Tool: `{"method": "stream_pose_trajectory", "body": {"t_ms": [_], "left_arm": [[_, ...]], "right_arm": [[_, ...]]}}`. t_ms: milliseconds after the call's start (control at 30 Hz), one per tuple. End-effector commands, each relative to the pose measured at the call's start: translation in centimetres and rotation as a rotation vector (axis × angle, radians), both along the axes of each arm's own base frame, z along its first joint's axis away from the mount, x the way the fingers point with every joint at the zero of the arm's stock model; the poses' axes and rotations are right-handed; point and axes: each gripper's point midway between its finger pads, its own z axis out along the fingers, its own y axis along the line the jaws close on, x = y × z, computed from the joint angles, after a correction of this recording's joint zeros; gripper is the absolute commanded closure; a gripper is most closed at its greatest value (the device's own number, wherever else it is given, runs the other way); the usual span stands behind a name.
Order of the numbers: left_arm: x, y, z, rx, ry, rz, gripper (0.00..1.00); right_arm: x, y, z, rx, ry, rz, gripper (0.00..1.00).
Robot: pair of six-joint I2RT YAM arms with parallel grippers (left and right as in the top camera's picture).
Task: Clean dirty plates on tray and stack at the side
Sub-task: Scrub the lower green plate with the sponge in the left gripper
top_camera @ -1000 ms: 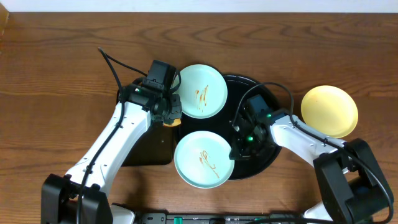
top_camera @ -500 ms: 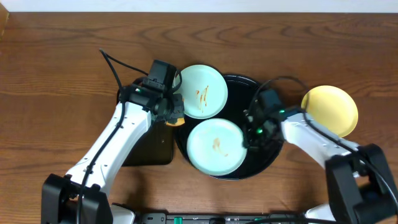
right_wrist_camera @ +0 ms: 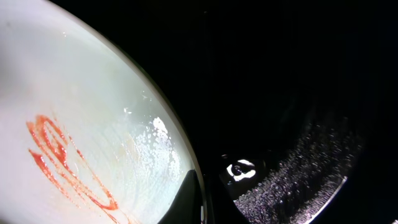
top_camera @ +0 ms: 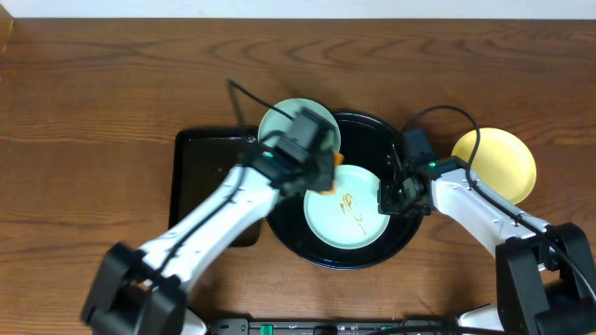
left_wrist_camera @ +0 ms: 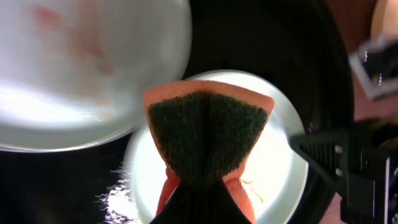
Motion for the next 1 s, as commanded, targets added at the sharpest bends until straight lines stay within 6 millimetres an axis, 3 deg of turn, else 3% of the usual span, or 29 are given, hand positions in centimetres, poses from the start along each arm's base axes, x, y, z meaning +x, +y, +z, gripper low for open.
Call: {"method": "stream_pose_trajectory", "body": {"t_ms": [0, 233, 400, 533, 833, 967], "left_arm": [[-1.8, -3.0, -2.6, -0.012, 0.071, 0.003, 0.92], [-5.1, -7.8, -6.4, -0.022, 0.145, -0.021, 0.93], [-7.2, -8.6, -8.4, 0.012, 0.201, -0.007, 0.92], [-6.0, -6.9, -9.3, 0.097, 0.148, 0.044, 0.93], [0.5, -1.1, -9.2, 0.199, 0.023, 0.209, 0.92], [0.9, 0.5, -8.9, 0.21, 0.049, 0.181, 0.92]], "right_arm": [[0.9, -1.4, 0.1, -0.075, -0.032, -0.053, 0.99], [0.8, -1.5, 0.1, -0.077, -0.026, -0.052, 0.99], [0.8, -1.5, 0.1, -0.077, -0.026, -0.052, 0.99], [0.6, -1.5, 0.1, -0.079, -0.019, -0.052, 0.99], [0.3, -1.6, 0.0, -0.083, -0.008, -0.051, 0.99], [0.3, -1.6, 0.1, -0.083, -0.009, -0.051, 0.99]]}}
